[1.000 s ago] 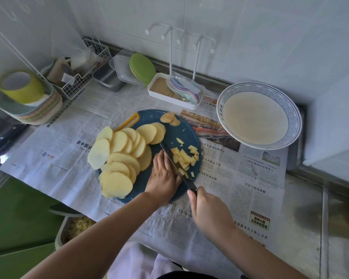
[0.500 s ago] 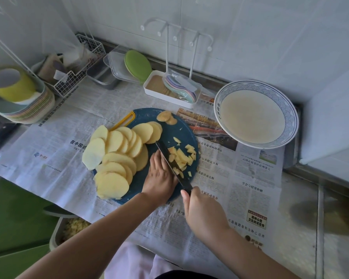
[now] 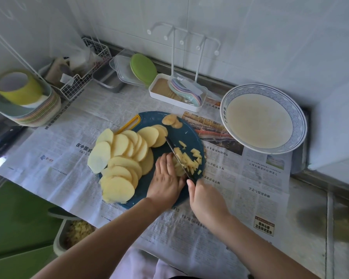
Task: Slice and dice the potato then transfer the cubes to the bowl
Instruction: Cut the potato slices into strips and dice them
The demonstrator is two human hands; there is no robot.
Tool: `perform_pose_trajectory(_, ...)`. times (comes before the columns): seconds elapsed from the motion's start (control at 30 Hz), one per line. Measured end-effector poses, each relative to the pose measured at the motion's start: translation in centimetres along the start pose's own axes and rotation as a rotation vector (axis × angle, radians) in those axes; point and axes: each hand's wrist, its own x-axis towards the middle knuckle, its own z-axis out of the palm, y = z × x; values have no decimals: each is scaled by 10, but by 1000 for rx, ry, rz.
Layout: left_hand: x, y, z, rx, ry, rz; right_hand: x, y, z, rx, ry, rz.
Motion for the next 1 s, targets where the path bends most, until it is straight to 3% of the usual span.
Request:
perform_pose_trajectory(0.2, -1, -3, 5, -40, 187, 67, 6, 10, -5, 372, -33, 52)
perform_pose_trajectory(0.33, -3, -5, 4, -19, 224, 99, 3, 23, -16, 618, -102, 63)
perform_pose_trajectory(0.53, -10, -1, 2, -87, 220, -20, -18, 27, -22, 324, 21, -133)
perform_pose_trajectory(0.7, -11, 0, 3, -37, 236, -19, -34, 27, -16, 155, 64, -210)
perform_pose_trajectory(1.0, -10, -5, 11, 13, 210, -38, -39, 33, -6, 95, 94, -249)
